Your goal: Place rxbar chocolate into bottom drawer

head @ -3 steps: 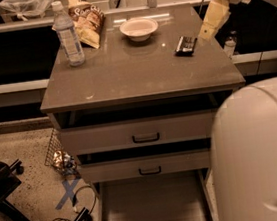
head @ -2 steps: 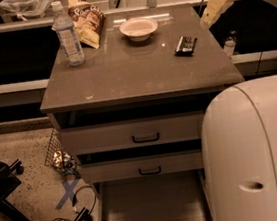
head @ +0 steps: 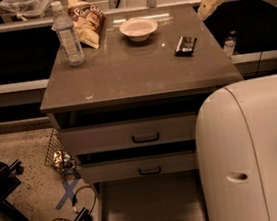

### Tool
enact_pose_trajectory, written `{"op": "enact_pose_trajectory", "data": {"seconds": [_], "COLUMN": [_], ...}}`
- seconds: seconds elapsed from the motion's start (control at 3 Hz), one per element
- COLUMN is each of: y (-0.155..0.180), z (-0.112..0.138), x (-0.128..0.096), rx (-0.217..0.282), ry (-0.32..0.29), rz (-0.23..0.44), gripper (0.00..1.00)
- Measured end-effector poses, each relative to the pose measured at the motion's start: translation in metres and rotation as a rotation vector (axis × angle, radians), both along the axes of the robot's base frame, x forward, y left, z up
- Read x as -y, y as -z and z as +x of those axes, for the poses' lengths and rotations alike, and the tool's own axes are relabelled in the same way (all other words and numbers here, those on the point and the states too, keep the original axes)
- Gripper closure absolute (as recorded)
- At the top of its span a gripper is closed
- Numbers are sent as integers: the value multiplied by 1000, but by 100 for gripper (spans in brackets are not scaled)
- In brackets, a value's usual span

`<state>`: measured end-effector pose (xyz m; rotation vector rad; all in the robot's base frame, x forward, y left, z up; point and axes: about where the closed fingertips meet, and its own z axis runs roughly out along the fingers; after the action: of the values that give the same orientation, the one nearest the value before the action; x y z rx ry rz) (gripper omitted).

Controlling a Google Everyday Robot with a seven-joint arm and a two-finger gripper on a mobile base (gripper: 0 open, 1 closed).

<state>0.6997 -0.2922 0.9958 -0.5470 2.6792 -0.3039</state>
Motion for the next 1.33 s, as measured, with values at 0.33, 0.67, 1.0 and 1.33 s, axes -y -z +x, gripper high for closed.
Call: {"op": "enact_pose_trajectory", "data": {"seconds": [0.33, 0.67, 1.0, 1.33], "y": [18, 65, 93, 120], "z": [12, 31, 37, 43], "x": [-8, -37, -53, -63], "rx": [6, -60, -106, -143], "ry": [46, 222, 376, 532], "rz": [73, 191, 267, 359], "gripper": [0, 0, 0, 0]}}
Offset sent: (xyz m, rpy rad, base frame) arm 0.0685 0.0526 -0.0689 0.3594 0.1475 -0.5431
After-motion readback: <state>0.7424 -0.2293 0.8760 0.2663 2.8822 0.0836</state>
